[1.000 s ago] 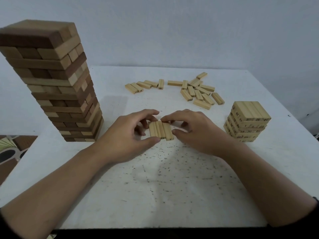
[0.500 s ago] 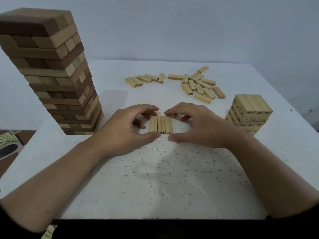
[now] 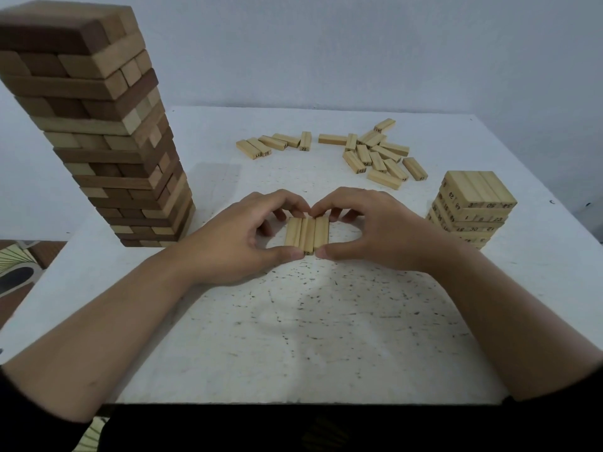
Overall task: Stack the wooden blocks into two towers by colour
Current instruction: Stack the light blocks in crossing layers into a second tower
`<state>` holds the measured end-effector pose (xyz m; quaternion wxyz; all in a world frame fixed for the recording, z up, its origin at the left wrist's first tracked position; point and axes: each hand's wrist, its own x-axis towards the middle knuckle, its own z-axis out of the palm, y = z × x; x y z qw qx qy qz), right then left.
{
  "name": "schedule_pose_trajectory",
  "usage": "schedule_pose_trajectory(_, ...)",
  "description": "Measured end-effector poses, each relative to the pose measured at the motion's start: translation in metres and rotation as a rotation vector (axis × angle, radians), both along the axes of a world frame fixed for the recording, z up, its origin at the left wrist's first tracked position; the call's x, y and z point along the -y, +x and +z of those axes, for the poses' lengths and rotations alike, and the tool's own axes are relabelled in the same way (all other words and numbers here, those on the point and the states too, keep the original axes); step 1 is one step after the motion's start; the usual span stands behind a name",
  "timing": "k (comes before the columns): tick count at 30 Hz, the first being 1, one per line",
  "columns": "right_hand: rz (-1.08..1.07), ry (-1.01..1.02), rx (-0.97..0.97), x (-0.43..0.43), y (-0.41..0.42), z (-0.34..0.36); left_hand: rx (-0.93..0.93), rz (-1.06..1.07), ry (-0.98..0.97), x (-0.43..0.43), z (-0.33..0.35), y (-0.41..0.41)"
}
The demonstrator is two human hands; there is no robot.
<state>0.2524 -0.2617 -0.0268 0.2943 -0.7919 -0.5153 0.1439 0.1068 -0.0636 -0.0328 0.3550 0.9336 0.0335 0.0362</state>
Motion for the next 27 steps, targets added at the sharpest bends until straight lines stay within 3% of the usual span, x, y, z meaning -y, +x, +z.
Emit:
schedule_pose_trajectory(22,-0.021,0.054,-0.071,0.002,-0.001,0.006,0.116,0.090,-0.163,0.007,0.003,-0.008)
schedule_pose_trajectory(27,-0.019,0.062,-0.112,0.005,0.003,0.008,0.196,0.170,0.010,0.009,0.004,-0.011)
